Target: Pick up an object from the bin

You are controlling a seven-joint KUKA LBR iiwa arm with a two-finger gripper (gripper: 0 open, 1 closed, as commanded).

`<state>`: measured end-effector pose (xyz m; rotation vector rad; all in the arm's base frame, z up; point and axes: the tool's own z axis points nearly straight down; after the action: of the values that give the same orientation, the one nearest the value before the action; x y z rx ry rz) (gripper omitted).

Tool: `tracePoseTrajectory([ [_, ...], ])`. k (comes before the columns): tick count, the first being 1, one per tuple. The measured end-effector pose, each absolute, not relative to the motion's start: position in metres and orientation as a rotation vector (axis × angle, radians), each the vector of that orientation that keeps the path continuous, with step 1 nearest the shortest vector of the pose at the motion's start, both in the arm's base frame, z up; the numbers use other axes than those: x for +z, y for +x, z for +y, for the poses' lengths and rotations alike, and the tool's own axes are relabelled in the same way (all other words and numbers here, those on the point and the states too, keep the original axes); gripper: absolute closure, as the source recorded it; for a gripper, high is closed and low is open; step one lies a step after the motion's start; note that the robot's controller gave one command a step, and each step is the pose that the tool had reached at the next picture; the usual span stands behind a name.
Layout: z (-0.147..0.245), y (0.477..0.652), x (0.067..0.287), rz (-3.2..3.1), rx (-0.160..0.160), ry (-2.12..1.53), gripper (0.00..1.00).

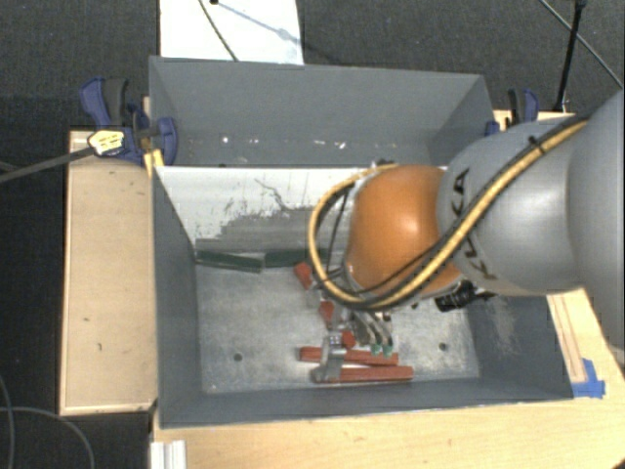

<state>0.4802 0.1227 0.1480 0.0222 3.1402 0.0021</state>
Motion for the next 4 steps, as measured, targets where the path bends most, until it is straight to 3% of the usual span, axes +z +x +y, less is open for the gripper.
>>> tracePoseTrajectory([
  [1,0.085,0.481,0.068,3.137,0.001,-0.007,0.00],
  [2,-0.009,0.487,0.101,3.029,-0.002,0.813,0.00],
  [3,-0.009,0.556,0.110,2.990,0.003,0.938,0.00],
  [4,-0.031,0.584,0.069,2.932,0.000,1.119,0.00],
])
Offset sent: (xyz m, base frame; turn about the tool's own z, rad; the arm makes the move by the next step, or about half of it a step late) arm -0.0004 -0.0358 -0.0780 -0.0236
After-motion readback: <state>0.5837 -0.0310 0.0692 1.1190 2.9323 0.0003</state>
